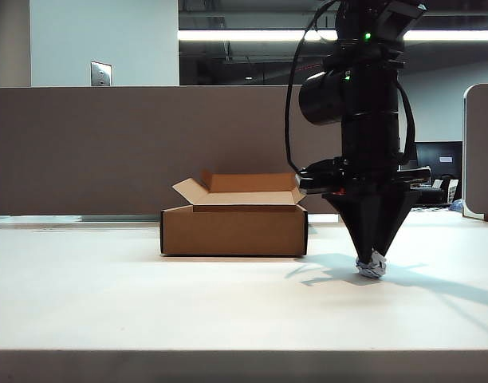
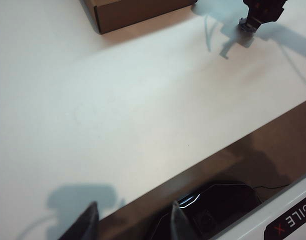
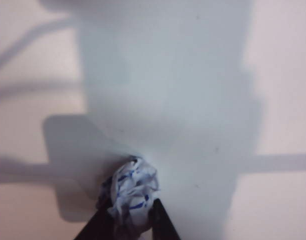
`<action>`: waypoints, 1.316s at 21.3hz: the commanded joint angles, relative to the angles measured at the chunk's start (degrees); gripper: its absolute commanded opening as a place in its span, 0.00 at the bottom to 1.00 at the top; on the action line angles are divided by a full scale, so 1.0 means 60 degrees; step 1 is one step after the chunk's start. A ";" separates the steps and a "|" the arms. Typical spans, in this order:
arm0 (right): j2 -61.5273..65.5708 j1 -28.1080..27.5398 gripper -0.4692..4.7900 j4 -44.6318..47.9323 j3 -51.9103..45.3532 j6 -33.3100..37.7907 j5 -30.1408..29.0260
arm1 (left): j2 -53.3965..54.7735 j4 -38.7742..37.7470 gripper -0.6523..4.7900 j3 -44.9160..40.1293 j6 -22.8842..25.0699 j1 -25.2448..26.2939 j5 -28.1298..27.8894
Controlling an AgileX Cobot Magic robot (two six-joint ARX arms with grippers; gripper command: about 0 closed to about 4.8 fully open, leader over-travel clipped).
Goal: Pick up all the paper balls on the table and put them in the paper box.
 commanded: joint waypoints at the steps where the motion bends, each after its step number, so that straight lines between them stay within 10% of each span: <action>1: -0.0215 -0.0015 0.31 0.0175 0.0474 -0.0062 0.0011 | -0.0015 0.0102 0.45 0.0018 -0.0015 -0.0011 0.0025; 14: -0.0404 0.0186 0.31 0.3246 0.3450 -0.0011 -0.1428 | -0.0015 0.0678 0.45 0.0018 -0.0011 -0.0011 0.0029; 20: 0.0237 0.0186 0.73 0.3497 0.3450 0.0178 -0.1428 | -0.0015 0.0674 0.45 0.0018 -0.0015 -0.0011 0.0029; 28: -0.0517 0.0153 0.73 0.3574 0.3767 0.0175 -0.1388 | 0.0004 0.1038 0.45 0.0018 -0.0011 -0.0011 0.0036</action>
